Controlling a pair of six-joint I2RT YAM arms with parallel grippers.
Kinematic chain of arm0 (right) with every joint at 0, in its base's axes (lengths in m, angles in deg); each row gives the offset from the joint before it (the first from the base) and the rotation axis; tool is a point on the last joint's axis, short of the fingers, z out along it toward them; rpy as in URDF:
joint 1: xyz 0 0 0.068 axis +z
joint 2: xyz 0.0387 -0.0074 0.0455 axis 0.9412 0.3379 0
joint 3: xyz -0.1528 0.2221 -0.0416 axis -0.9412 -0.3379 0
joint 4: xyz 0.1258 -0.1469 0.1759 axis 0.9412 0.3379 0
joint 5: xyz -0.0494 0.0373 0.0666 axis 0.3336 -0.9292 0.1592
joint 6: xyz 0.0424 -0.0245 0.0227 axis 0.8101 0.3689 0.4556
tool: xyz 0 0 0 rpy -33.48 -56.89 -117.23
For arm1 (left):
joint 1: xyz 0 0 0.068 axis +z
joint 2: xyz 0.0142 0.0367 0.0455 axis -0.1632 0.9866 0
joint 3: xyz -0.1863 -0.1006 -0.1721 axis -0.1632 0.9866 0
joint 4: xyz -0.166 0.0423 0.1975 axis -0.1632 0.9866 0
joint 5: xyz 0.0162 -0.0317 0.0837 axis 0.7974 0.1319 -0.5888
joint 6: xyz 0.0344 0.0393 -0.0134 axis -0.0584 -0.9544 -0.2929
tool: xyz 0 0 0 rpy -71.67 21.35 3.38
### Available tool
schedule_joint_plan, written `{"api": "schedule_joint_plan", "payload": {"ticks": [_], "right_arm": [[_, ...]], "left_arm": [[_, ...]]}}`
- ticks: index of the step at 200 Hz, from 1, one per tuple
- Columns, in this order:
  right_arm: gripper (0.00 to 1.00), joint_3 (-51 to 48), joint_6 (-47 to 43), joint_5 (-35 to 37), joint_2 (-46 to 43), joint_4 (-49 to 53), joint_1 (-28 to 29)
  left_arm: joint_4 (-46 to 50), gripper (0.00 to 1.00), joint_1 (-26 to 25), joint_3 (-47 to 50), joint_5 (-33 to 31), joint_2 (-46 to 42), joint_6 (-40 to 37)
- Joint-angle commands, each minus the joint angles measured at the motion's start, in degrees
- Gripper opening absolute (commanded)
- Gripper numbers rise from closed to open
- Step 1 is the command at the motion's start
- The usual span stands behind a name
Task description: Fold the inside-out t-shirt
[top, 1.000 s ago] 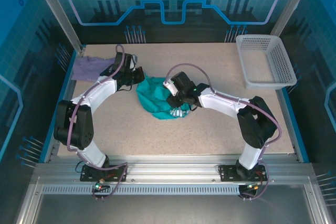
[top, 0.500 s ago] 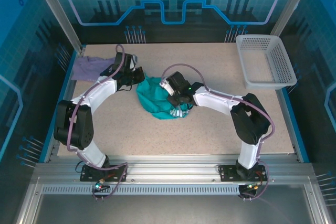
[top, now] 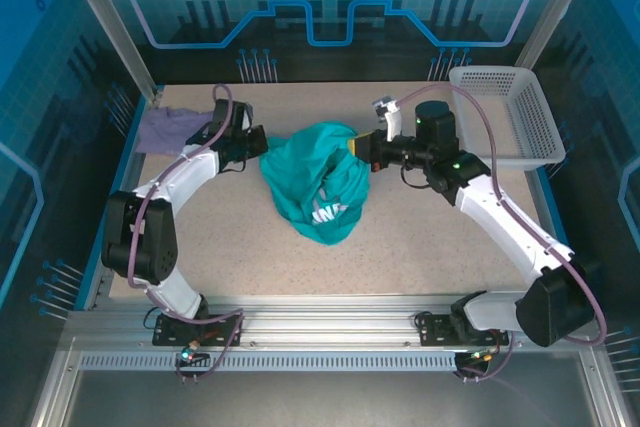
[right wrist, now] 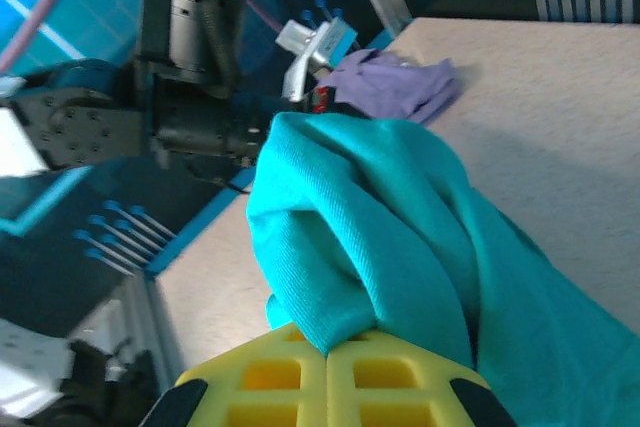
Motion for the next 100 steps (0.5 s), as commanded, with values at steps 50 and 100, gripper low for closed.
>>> {"api": "schedule_joint_plan", "payload": {"ticks": [50,100], "right_arm": [[0.00,-3.48,20.37,-9.12,6.19,-16.53,0.02],[0.00,-3.64,23.66,-5.80,6.65,-15.39,-0.11]], "left_arm": [[-0.33,0.38,0.76,1.27,-2.81,0.37,-0.07],[-5.38,0.66,-5.43,17.06,-5.66,-20.58,2.79]]}}
